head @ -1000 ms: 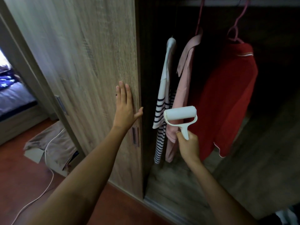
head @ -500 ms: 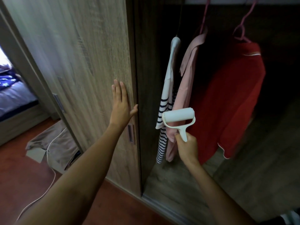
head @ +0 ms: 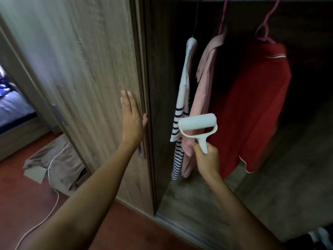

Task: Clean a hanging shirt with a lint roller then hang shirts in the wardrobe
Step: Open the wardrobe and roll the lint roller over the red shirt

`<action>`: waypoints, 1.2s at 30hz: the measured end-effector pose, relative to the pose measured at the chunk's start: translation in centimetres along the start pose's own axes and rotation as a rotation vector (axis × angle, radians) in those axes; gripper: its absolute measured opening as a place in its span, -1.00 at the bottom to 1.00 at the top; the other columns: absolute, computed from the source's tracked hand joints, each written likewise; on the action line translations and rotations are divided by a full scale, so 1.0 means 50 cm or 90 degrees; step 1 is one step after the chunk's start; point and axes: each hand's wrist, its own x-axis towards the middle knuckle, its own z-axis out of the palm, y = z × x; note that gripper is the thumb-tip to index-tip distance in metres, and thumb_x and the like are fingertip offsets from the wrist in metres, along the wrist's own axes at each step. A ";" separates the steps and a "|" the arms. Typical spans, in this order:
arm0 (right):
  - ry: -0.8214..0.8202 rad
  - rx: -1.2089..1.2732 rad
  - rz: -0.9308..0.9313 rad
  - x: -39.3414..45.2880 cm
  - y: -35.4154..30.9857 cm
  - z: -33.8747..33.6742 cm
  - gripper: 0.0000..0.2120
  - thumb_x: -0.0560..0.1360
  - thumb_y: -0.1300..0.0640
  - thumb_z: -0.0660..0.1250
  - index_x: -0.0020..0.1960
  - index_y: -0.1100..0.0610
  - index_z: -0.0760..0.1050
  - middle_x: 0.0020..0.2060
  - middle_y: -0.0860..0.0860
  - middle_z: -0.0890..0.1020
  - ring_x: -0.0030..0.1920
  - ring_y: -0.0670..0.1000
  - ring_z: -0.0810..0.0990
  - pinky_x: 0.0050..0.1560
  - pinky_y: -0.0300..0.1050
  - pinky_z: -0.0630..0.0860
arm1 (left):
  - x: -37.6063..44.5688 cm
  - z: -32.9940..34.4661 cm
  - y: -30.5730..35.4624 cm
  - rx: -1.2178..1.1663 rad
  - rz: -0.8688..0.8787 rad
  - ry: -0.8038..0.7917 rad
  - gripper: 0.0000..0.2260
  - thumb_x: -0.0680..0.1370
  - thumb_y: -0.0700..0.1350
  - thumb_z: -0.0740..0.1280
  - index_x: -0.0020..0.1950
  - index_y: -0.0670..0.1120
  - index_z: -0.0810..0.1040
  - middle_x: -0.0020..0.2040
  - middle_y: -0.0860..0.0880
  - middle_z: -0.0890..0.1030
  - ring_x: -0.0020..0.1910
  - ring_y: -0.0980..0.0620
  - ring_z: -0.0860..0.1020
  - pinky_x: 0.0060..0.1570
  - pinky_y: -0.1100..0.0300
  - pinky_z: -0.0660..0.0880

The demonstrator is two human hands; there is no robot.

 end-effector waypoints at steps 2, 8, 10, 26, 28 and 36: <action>0.026 0.027 -0.028 -0.003 -0.031 -0.027 -0.66 0.52 0.26 0.30 -0.40 0.06 0.40 -0.58 -0.09 0.46 -0.54 -0.22 0.40 -0.48 -0.38 0.27 | -0.013 0.005 0.043 -0.038 0.020 0.047 -0.29 0.58 -0.17 0.25 0.54 -0.26 -0.16 0.55 -0.28 -0.16 0.54 -0.20 -0.16 0.52 -0.07 -0.05; 0.095 0.163 -0.065 0.026 -0.135 -0.176 -0.64 0.53 0.11 0.32 -0.43 -0.01 0.36 -0.58 -0.12 0.32 -0.55 -0.05 0.26 -0.49 -0.19 0.18 | 0.002 0.037 0.301 -0.249 0.283 0.069 -0.61 0.54 -0.33 0.22 0.37 -0.30 0.40 0.38 -0.28 0.38 0.40 -0.16 0.34 0.42 0.01 0.27; 0.131 0.222 -0.076 0.045 -0.164 -0.242 -0.69 0.54 0.11 0.30 -0.36 -0.01 0.36 -0.58 -0.12 0.30 -0.59 -0.08 0.23 -0.53 -0.25 0.17 | 0.008 0.054 0.396 -0.305 0.312 0.003 -0.65 0.53 -0.30 0.19 0.32 -0.25 0.47 0.26 -0.19 0.50 0.27 -0.09 0.46 0.32 0.04 0.37; 0.129 0.233 -0.094 0.190 -0.077 -0.393 -0.87 0.60 0.05 0.24 -0.12 -0.12 0.41 -0.37 -0.02 0.52 -0.54 -0.05 0.45 -0.53 -0.19 0.41 | -0.047 0.150 0.507 -0.218 0.072 -0.045 -0.87 0.56 -0.28 0.19 -0.07 -0.08 0.48 -0.20 -0.02 0.56 -0.23 -0.01 0.53 -0.21 0.21 0.38; 0.098 0.237 -0.097 0.203 -0.084 -0.378 -0.90 0.60 0.05 0.23 -0.09 -0.10 0.43 -0.36 -0.02 0.53 -0.46 -0.04 0.50 -0.46 -0.15 0.48 | -0.054 0.125 0.484 -0.224 0.051 -0.008 -0.82 0.58 -0.31 0.16 0.02 -0.09 0.50 -0.11 0.04 0.57 -0.20 0.14 0.49 -0.15 0.30 0.38; -0.027 0.290 -0.096 0.238 -0.146 -0.276 -0.81 0.62 -0.08 0.13 0.00 -0.01 0.44 -0.39 -0.02 0.42 -0.51 -0.11 0.32 -0.55 -0.23 0.26 | -0.041 0.041 0.447 -0.264 -0.106 0.016 -0.85 0.65 -0.13 0.10 -0.05 -0.16 0.36 -0.32 -0.11 0.52 -0.41 0.05 0.46 -0.29 0.05 0.38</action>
